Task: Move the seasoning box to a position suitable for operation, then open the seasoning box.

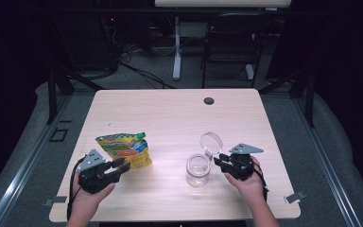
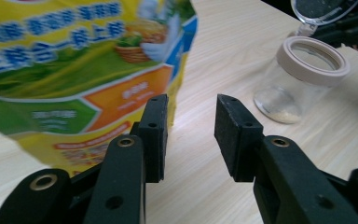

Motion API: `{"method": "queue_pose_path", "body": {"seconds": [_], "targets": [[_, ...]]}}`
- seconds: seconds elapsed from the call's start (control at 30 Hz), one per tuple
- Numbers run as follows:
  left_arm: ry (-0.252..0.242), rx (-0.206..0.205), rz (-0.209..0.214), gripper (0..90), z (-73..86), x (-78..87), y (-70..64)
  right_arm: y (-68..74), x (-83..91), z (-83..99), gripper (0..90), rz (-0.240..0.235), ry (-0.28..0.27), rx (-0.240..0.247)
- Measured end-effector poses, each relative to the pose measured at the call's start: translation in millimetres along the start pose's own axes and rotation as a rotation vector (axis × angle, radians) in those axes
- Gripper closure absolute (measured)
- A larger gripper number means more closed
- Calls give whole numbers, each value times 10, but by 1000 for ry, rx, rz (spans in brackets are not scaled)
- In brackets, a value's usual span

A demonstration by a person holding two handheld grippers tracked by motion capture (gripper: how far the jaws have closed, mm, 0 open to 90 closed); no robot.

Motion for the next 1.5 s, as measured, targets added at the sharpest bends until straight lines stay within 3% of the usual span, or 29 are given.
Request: {"method": "queue_pose_path", "body": {"seconds": [0.23, 0.3, 0.4, 0.57, 0.8, 1.0, 1.17, 1.33, 1.5], "targets": [[1, 29, 0, 650, -59, 139, 177, -76, 62, 48, 656, 18, -11, -22], [10, 17, 0, 660, -76, 182, 205, -89, 81, 57, 654, 20, -16, -30], [18, 9, -14, 662, -101, 268, 253, -104, 103, 66, 647, 25, -20, -40], [1, 37, -36, 649, -121, 408, 367, -114, 116, 85, 634, 27, -17, -43], [1, 39, -62, 608, -84, 394, 462, -111, 114, 91, 629, 29, -18, -44], [-7, 67, -85, 549, -9, 353, 596, -92, 124, 98, 628, 26, -21, -32], [-7, 59, -111, 511, 4, 333, 668, -93, 138, 112, 627, 27, -18, -20], [-2, 58, -106, 491, 11, 290, 718, -99, 155, 130, 627, 32, -16, -21], [-3, 27, -85, 457, -4, 238, 745, -108, 183, 149, 626, 43, -21, -22]]}}
Point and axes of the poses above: each handheld gripper's, and its own axes: x roughly backward along the jaws, z roughly out of its underside, y roughly to its left, the point moved 6 cm from there along -x, roughly forward along the jaws, and after that the axes turned 11 degrees about z, right-handed, at the moved point
